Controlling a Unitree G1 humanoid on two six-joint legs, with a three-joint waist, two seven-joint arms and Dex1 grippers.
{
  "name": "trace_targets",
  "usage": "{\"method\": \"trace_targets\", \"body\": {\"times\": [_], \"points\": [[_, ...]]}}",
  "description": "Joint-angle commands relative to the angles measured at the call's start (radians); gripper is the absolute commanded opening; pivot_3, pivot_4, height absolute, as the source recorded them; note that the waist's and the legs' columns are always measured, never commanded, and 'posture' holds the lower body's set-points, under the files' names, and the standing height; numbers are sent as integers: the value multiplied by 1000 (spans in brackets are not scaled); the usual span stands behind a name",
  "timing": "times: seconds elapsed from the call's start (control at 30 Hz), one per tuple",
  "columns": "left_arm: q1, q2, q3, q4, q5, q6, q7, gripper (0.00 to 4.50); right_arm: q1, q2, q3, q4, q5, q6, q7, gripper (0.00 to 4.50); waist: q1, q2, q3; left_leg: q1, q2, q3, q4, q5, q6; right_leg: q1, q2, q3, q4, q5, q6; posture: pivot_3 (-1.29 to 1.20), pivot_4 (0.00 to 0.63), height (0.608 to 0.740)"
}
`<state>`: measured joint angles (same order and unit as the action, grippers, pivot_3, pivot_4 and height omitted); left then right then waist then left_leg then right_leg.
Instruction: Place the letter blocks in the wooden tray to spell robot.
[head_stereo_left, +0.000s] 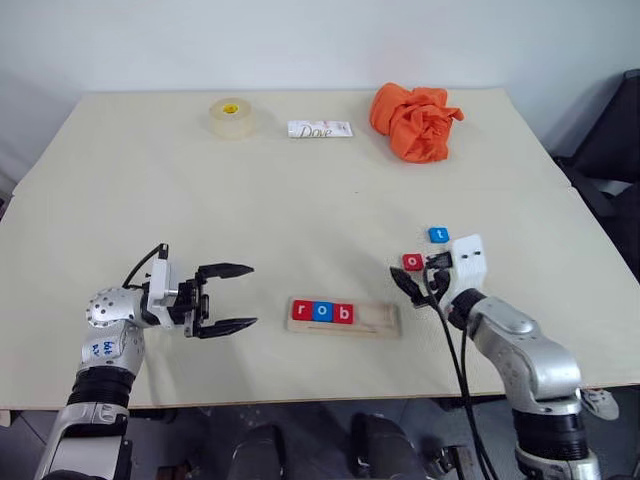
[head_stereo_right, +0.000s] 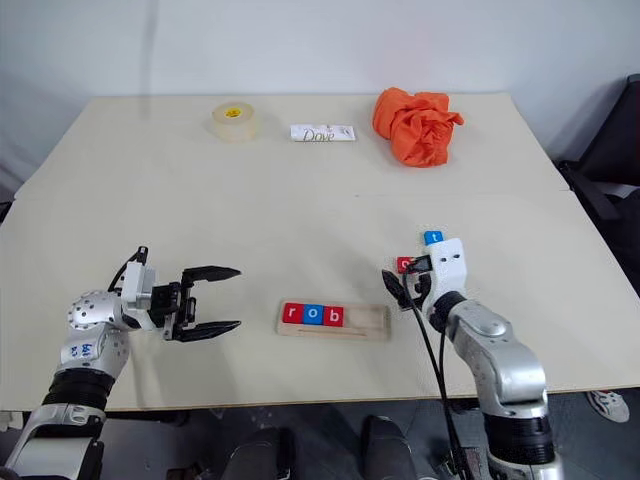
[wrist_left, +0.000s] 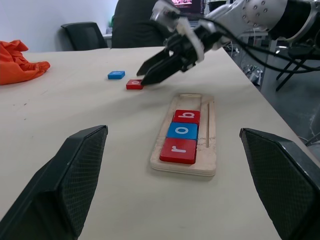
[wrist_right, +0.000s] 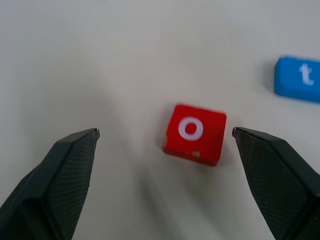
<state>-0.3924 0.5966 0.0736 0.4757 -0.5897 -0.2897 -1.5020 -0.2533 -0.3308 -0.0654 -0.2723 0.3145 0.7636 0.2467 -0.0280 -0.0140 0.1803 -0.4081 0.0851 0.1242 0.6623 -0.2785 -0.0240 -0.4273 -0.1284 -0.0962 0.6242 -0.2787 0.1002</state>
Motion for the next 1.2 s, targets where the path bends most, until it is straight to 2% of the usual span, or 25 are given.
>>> {"method": "trace_targets", "body": {"times": [0.03, 0.2, 0.23, 0.33, 0.53, 0.63, 0.8, 1.0, 1.1, 1.2], "points": [[10, 11, 23, -38, -17, 4, -89, 4500, -37, 21, 5, 46, -56, -39, -53, 4466, 0, 0, 0, 0, 0, 0, 0, 0, 0, 0, 0, 0, 0, 0, 0, 0, 150, 740], [11, 10, 25, -40, -13, 5, -86, 4500, -69, 61, 12, 131, -95, -68, -93, 4466, 0, 0, 0, 0, 0, 0, 0, 0, 0, 0, 0, 0, 0, 0, 0, 0, 150, 740], [11, 9, 25, -41, -13, 4, -85, 4500, -70, 65, 13, 136, -101, -68, -98, 4303, -1, 0, 0, 0, 0, 0, 0, 0, 0, 0, 0, 0, 0, 0, 0, 0, 150, 740], [14, 12, 29, -40, -14, 3, -87, 4500, -57, 79, 18, 115, -108, -61, -106, 3560, -1, 0, 0, 0, 0, 0, 0, 0, 0, 0, 0, 0, 1, 0, 0, 0, 150, 740], [14, 11, 28, -41, -13, 2, -85, 4500, -54, 81, 10, 102, -116, -60, -112, 1452, -1, 0, 0, 0, 0, 0, 0, 0, 0, 0, 0, 0, 1, 0, 0, 0, 150, 740], [14, 10, 27, -40, -13, 3, -86, 4500, -57, 78, 0, 80, -109, -58, -111, 1471, -1, 0, 0, 0, 0, 0, 0, 0, 0, 0, 0, 0, 1, 0, 0, 0, 150, 740], [16, 9, 26, -43, -17, 7, -93, 4500, -32, 53, -52, -102, -62, 38, -105, 1471, 0, 0, 0, 0, 0, 0, 0, 0, 0, 0, 0, 0, 0, 0, 0, 0, 150, 740], [18, 6, 22, -45, -22, 14, -102, 4500, 173, 26, -108, -432, -14, 234, -108, 1471, 3, 0, 0, -1, 0, -1, -3, 0, 0, 0, 0, 0, -2, 0, 0, 0, 150, 740], [17, 1, 17, -47, -22, 18, -105, 4500, 251, 34, -116, -518, 12, 285, -100, 1471, -1, 0, 0, -1, 0, -1, -3, 0, 0, 0, 0, 0, -2, 0, 0, 0, 150, 740], [10, -7, 12, -43, -18, 19, -106, 4500, 304, 41, -121, -522, 14, 282, -99, 1471, -1, 0, 0, 0, 0, -1, -3, 0, 0, 0, 1, 0, -2, -1, -1, 0, 150, 740]]}}
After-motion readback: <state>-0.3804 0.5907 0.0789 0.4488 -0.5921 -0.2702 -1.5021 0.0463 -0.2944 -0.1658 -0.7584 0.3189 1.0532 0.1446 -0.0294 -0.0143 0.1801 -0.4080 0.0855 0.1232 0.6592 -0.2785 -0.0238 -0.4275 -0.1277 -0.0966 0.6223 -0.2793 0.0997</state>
